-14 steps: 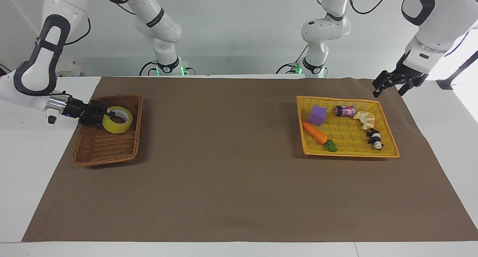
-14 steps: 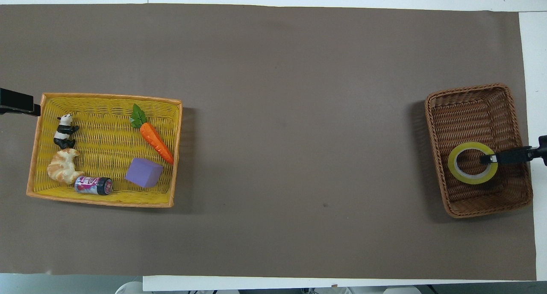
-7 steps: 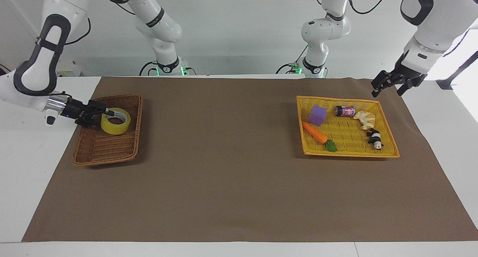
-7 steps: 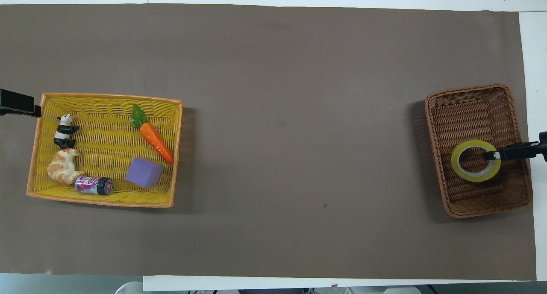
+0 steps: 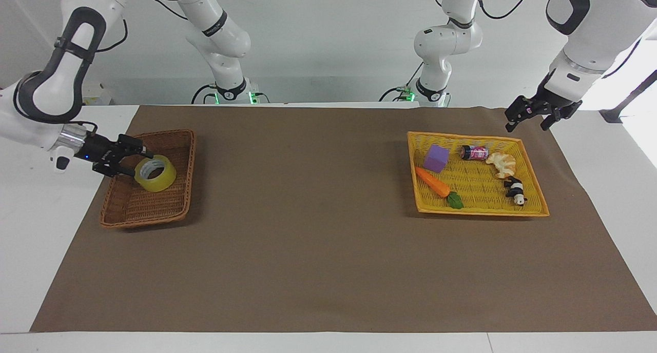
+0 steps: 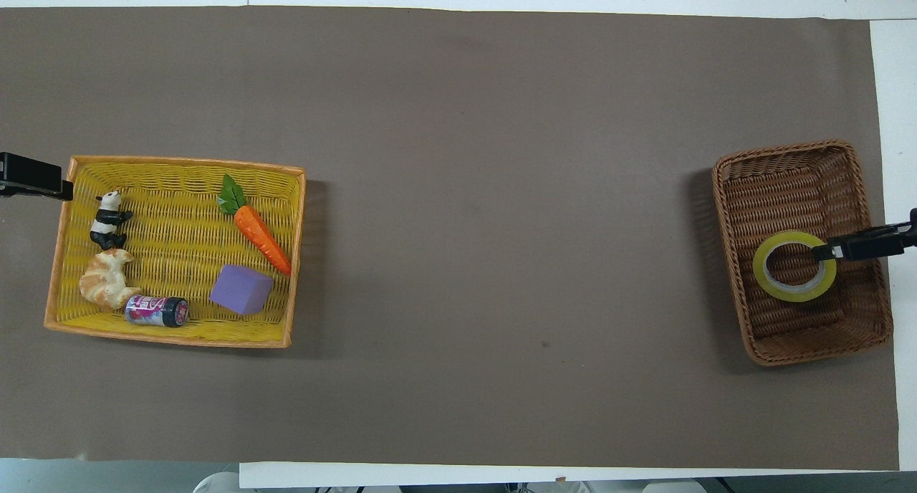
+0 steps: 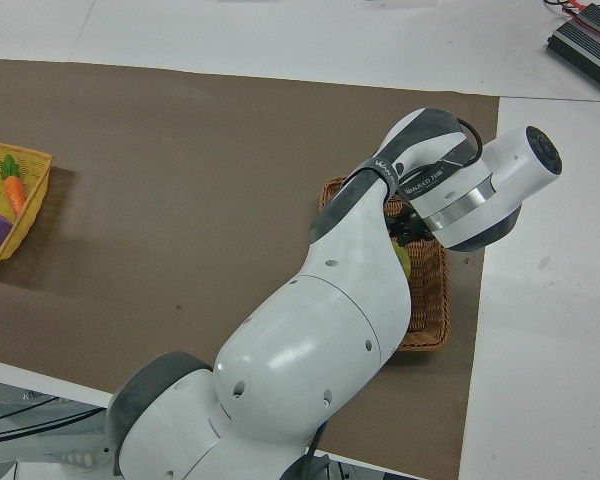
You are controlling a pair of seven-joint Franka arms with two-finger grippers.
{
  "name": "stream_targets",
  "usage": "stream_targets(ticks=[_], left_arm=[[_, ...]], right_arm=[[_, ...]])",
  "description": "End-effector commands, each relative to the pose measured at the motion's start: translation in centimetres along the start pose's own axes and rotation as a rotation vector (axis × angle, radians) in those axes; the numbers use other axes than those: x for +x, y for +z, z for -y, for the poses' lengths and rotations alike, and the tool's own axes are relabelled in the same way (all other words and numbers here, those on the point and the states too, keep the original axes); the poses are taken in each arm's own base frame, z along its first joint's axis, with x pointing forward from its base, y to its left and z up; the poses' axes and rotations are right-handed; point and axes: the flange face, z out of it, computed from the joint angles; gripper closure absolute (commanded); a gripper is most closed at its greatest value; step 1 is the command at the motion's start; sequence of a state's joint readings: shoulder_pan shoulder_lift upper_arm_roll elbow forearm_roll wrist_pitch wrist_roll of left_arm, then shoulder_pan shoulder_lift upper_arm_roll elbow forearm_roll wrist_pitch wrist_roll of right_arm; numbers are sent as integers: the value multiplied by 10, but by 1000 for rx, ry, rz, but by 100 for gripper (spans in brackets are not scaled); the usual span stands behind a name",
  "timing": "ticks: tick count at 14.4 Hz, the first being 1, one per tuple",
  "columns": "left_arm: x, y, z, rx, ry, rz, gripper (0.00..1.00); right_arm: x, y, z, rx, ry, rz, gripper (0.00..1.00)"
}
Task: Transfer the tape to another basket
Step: 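Lower the tape into the wicker basket and open the right gripper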
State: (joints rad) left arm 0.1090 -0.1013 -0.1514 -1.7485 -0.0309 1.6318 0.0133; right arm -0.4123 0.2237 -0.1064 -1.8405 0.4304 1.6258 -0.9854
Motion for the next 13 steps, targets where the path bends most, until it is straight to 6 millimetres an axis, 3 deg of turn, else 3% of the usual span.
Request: stream_targets(ticks=[1, 4, 7, 11, 13], left_arm=[[-7, -3, 5, 16, -16, 12, 0], [-7, -5, 22, -3, -47, 14, 0], [-7, -9, 9, 0, -21, 14, 0], [-8, -10, 8, -4, -10, 22, 0], [-10, -21, 8, -4, -7, 32, 0]], right_arm=[[18, -21, 33, -98, -16, 45, 0], [45, -36, 92, -195, -19, 70, 0], [71, -57, 152, -331, 88, 107, 0], [67, -96, 199, -412, 388, 94, 0], [62, -112, 215, -457, 508, 107, 0]])
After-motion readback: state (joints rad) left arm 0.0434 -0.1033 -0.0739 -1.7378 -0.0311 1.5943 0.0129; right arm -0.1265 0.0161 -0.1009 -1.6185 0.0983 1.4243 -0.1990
